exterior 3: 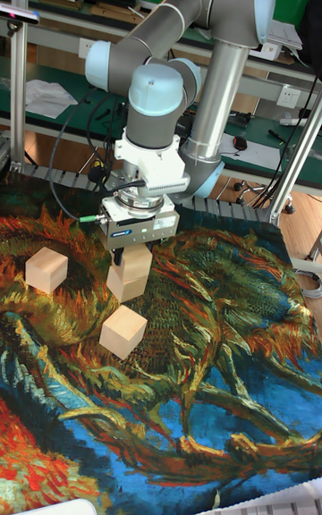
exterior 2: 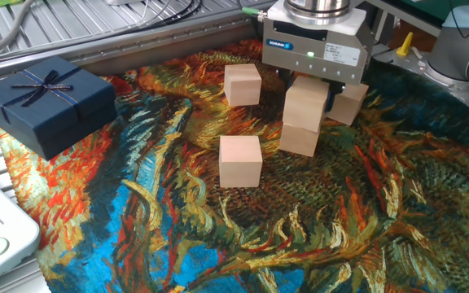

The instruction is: Stack the blocks in a vertical line of five

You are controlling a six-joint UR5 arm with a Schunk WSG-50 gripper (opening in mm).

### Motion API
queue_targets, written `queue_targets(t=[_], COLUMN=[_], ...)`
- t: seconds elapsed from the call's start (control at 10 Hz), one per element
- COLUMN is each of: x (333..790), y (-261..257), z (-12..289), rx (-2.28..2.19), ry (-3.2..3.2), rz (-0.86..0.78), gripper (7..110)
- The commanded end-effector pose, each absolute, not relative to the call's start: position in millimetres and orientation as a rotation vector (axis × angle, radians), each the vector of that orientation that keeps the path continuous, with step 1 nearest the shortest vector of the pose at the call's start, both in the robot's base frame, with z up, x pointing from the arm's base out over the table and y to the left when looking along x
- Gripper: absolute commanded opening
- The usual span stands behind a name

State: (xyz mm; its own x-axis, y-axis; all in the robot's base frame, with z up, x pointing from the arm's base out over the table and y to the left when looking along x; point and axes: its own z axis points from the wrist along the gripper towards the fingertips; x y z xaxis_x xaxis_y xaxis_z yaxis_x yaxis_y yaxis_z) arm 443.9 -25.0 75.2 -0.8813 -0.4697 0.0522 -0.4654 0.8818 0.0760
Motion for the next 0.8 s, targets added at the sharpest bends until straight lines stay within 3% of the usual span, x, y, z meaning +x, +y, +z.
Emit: queue_targets(t=[0.0,0.7], x=[447.5,453.5], y=[-21.0,-27.3], z=[80.7,78.5], rx=[0.774,0.945], ry=[-2.972,-2.912], rz=[-0.095,-0.023], gripper=[7,7])
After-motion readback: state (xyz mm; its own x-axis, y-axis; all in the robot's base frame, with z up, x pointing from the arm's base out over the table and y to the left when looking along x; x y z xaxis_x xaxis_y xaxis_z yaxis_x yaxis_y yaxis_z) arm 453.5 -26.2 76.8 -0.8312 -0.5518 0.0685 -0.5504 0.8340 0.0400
